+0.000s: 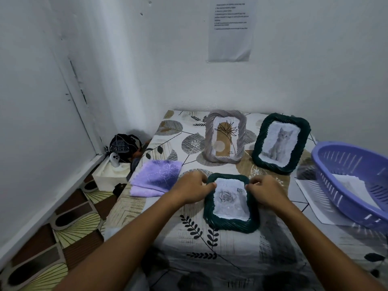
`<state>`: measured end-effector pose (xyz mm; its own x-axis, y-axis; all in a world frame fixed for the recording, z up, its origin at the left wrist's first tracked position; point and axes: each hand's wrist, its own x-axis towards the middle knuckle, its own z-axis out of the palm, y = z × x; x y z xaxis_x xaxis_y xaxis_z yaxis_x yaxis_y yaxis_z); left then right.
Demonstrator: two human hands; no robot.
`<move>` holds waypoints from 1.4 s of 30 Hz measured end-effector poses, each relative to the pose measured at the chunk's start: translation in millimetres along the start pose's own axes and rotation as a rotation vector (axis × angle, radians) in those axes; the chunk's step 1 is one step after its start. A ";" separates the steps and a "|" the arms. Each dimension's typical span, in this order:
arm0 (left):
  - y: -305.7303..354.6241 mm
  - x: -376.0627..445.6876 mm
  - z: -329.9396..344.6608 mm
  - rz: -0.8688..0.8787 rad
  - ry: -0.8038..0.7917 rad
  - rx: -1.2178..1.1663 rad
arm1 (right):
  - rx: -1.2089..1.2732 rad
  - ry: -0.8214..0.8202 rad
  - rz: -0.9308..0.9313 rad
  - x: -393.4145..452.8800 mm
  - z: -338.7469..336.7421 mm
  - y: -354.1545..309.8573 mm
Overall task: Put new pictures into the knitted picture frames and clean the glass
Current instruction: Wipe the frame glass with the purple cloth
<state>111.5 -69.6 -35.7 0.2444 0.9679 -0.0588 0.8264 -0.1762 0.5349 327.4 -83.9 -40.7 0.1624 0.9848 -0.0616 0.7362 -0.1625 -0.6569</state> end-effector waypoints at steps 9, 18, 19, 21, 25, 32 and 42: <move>-112.0 -34.3 -36.6 0.250 0.368 0.240 | 0.520 -0.222 -0.151 10.1 41.7 -78.1; -182.5 -56.4 -31.7 -0.163 0.303 0.323 | 0.520 -0.372 0.155 66.7 111.5 -137.3; -183.7 -56.5 -31.1 -0.180 0.288 0.309 | 0.482 -0.381 0.162 70.1 115.7 -139.4; -184.4 -55.8 -30.3 -0.192 0.274 0.268 | 0.416 -0.385 0.179 73.6 120.5 -142.1; -187.2 -55.8 -27.8 -0.193 0.251 0.187 | 0.335 -0.398 0.173 76.6 125.0 -150.0; -189.5 -56.3 -25.2 -0.194 0.257 0.167 | 0.502 -0.447 0.245 78.5 131.8 -156.5; -180.8 -59.3 -31.9 -0.238 0.175 0.242 | 1.211 -0.724 0.278 57.5 117.2 -137.2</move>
<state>-68.6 -89.4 -102.0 -0.0416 0.9991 -0.0010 0.9505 0.0399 0.3080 158.7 2.2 -42.1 -0.4288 0.8043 -0.4114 -0.3241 -0.5621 -0.7609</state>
